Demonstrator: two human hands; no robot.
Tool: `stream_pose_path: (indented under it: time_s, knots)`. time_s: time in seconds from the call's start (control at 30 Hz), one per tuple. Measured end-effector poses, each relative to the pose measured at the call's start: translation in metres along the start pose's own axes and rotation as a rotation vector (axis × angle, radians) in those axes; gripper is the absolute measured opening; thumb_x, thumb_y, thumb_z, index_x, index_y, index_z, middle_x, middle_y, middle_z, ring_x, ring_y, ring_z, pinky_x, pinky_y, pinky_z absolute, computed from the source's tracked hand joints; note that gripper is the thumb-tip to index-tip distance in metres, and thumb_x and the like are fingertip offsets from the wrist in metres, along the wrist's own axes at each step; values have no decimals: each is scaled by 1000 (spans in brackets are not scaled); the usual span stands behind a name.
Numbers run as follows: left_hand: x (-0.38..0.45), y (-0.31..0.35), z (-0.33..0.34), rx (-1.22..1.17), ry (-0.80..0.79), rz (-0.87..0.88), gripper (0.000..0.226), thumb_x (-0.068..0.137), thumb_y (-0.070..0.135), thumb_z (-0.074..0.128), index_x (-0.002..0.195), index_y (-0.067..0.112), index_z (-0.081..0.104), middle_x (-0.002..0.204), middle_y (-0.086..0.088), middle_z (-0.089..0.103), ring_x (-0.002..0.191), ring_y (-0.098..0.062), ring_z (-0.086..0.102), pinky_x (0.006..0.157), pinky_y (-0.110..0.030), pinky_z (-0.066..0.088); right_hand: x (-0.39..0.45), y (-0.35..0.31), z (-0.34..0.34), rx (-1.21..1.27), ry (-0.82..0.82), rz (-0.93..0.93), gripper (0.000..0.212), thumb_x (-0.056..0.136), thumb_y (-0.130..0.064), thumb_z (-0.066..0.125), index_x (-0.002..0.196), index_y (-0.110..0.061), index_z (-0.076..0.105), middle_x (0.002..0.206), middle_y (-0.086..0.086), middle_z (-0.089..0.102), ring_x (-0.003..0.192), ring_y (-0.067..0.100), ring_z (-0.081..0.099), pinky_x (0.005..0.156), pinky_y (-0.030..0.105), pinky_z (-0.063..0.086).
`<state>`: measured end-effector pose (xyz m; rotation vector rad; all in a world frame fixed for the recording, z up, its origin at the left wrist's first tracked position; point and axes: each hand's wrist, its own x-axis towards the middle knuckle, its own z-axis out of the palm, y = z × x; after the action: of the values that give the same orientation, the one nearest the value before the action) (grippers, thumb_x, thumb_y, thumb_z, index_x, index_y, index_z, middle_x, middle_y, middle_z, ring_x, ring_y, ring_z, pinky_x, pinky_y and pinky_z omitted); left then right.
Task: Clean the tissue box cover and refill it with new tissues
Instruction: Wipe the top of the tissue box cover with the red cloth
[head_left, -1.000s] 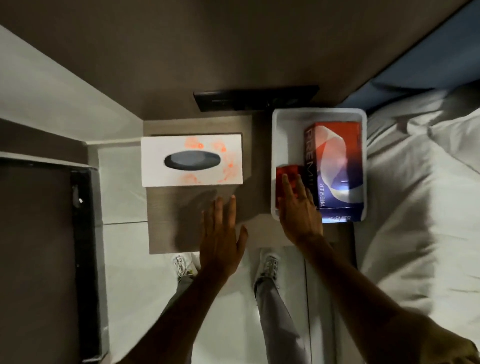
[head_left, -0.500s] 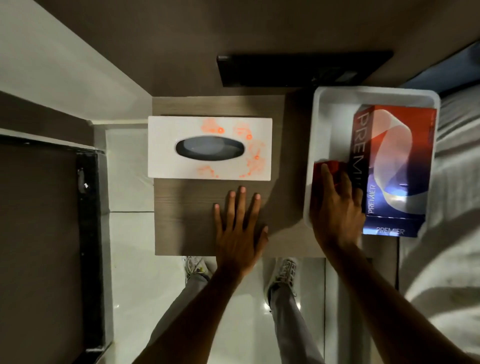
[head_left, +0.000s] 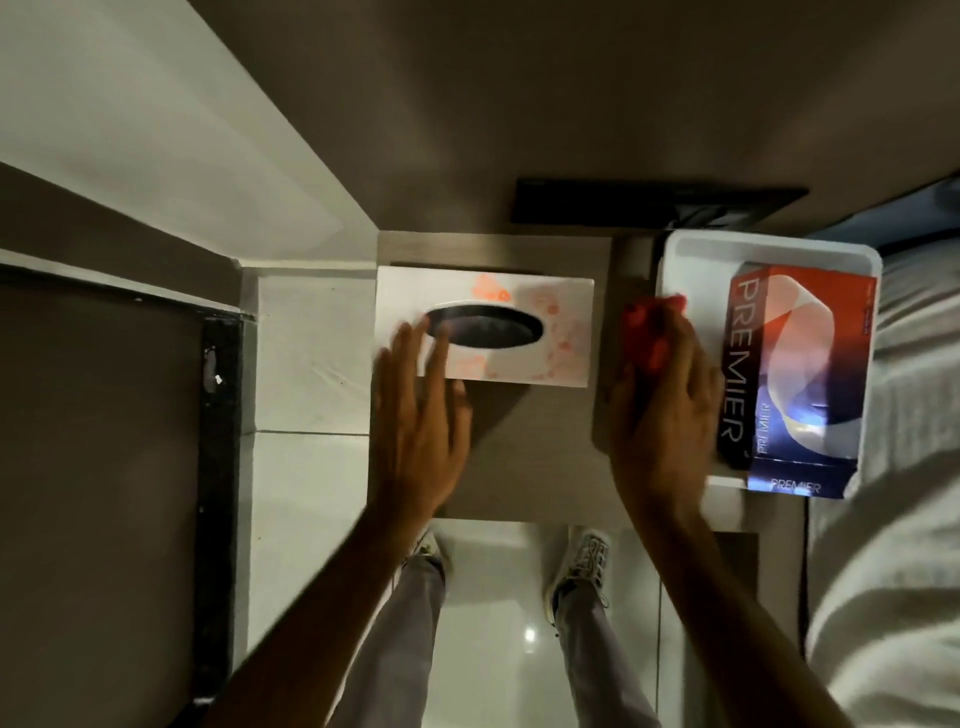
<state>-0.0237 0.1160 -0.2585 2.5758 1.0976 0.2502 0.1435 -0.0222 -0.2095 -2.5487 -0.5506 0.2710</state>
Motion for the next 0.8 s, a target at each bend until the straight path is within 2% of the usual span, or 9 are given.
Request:
stream_pose_path:
  time_s: [0.03,0.1,0.17,0.27,0.37,0.43,0.5,0.63,0.8]
  knots:
    - [18,-9,-6,17,-7,-30,55,107,31,39,158,13,31,168,-14,27,158,-30,21,127,-52,24,6,-13,9,-23,-25,-38,61,104,-26,54,160,-15,32,160,11,44,137,35,47,105,36,43]
    - [50,-25,-7,63,-86,-59,58,108,37,31,161,14,22,170,-14,18,159,-32,15,129,-51,18,19,-30,31,-95,-92,-73,62,105,-31,52,161,-20,30,165,9,36,138,38,45,107,47,50]
    - [72,-43,1,113,-190,-36,62,107,44,20,163,17,16,172,-12,11,160,-33,11,130,-53,16,26,-36,53,-193,-183,-79,64,105,-37,52,162,-26,27,168,11,30,140,41,42,108,55,49]
    - [82,-67,15,115,-271,29,65,106,48,16,163,19,13,173,-9,8,160,-32,13,128,-53,22,24,-28,71,-359,-228,-119,63,107,-50,40,164,-29,23,170,15,25,144,42,38,115,54,39]
    - [79,-77,27,32,-224,59,63,107,45,22,163,18,15,172,-8,10,158,-28,22,124,-47,33,23,-19,78,-356,-210,-163,66,107,-55,30,165,-26,19,173,15,17,158,38,20,127,55,22]
    - [79,-77,33,-22,-193,59,62,108,44,23,163,16,15,172,-10,11,158,-27,23,122,-46,37,27,-16,84,-249,-230,-177,66,108,-51,33,166,-24,16,174,15,9,161,35,10,128,57,20]
    - [79,-79,37,-67,-168,62,61,109,42,25,163,15,15,172,-11,10,158,-27,22,121,-45,39,32,-21,93,-140,-221,-113,64,109,-47,36,166,-25,16,175,13,4,161,35,4,126,60,25]
    - [79,-86,40,-130,-161,119,61,110,39,27,163,14,11,172,-10,6,159,-27,16,122,-44,39,28,-67,123,-132,-175,-48,64,108,-43,39,166,-26,18,174,15,5,161,38,4,122,62,32]
    - [81,-86,39,-295,-219,96,66,108,38,37,161,5,14,172,-14,9,160,-25,12,130,-43,24,25,-108,146,-231,-321,-343,74,102,-44,59,165,-24,24,173,16,15,160,40,10,125,55,26]
